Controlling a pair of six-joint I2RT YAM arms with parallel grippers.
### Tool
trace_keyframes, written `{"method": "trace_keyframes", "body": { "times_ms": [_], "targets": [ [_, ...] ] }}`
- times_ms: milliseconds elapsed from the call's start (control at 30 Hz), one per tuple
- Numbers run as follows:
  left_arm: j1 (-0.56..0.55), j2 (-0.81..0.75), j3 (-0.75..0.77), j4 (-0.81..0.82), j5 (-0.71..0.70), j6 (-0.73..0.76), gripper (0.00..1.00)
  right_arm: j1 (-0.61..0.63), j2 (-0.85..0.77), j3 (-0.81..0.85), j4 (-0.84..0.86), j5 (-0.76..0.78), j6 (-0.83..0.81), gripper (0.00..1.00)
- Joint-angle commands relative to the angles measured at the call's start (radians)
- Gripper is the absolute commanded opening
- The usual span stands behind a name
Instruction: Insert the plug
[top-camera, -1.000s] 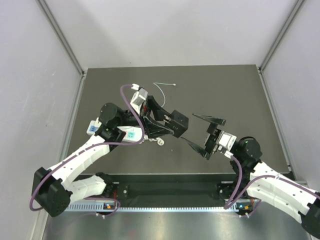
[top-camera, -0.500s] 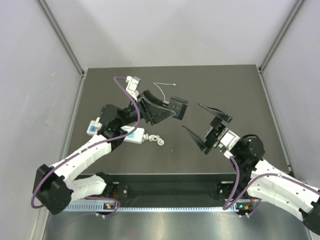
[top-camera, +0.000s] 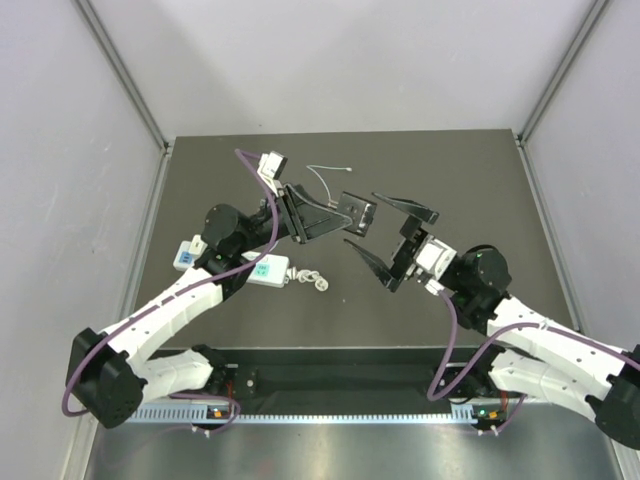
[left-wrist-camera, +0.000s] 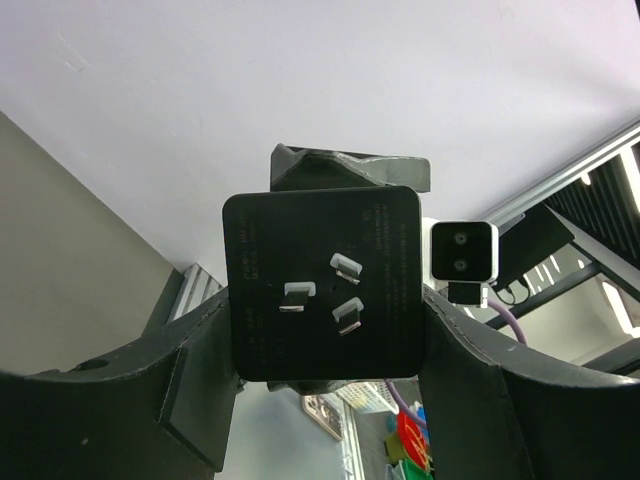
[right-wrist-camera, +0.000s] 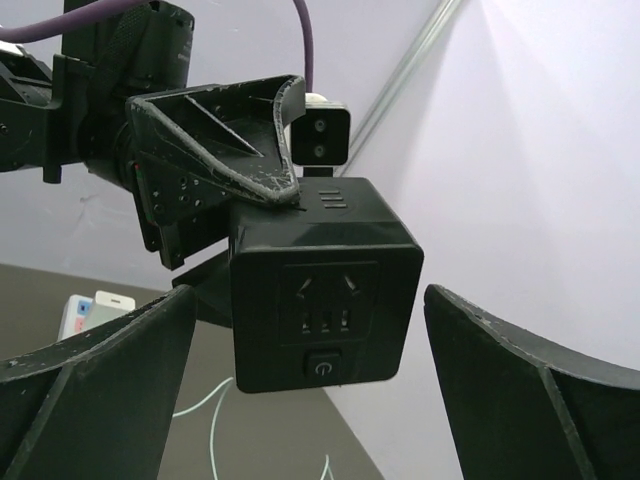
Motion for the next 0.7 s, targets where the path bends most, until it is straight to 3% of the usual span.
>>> {"method": "trace_keyframes", "body": {
  "times_ms": [0, 233, 433, 533, 600, 667],
  "targets": [
    [-0.003, -0.015, 0.049, -0.022, 0.006, 0.001, 0.00, 0.015, 0.024, 0.061, 0.036, -0.026, 0.018, 0.94],
    [-0.003, -0.002, 0.018, 0.004, 0.047, -0.033, 0.00, 0.015, 0.032, 0.038, 0.061, -0.052, 0.049, 0.81],
    [-0.003, 0.024, 0.029, -0.001, 0.092, -0.053, 0.00, 0.015, 0.045, 0.048, 0.047, -0.057, 0.055, 0.63],
    [-0.003, 0.025, 0.021, -0.007, 0.101, -0.057, 0.00, 0.017, 0.055, 0.042, 0.082, -0.057, 0.075, 0.47],
    [-0.003, 0.024, 0.009, 0.004, 0.100, -0.056, 0.01, 0.017, 0.059, 0.047, 0.087, -0.057, 0.095, 0.31],
    [-0.003, 0.022, 0.004, 0.007, 0.095, -0.047, 0.13, 0.015, 0.062, 0.048, 0.087, -0.058, 0.112, 0.13]
  ]
}}
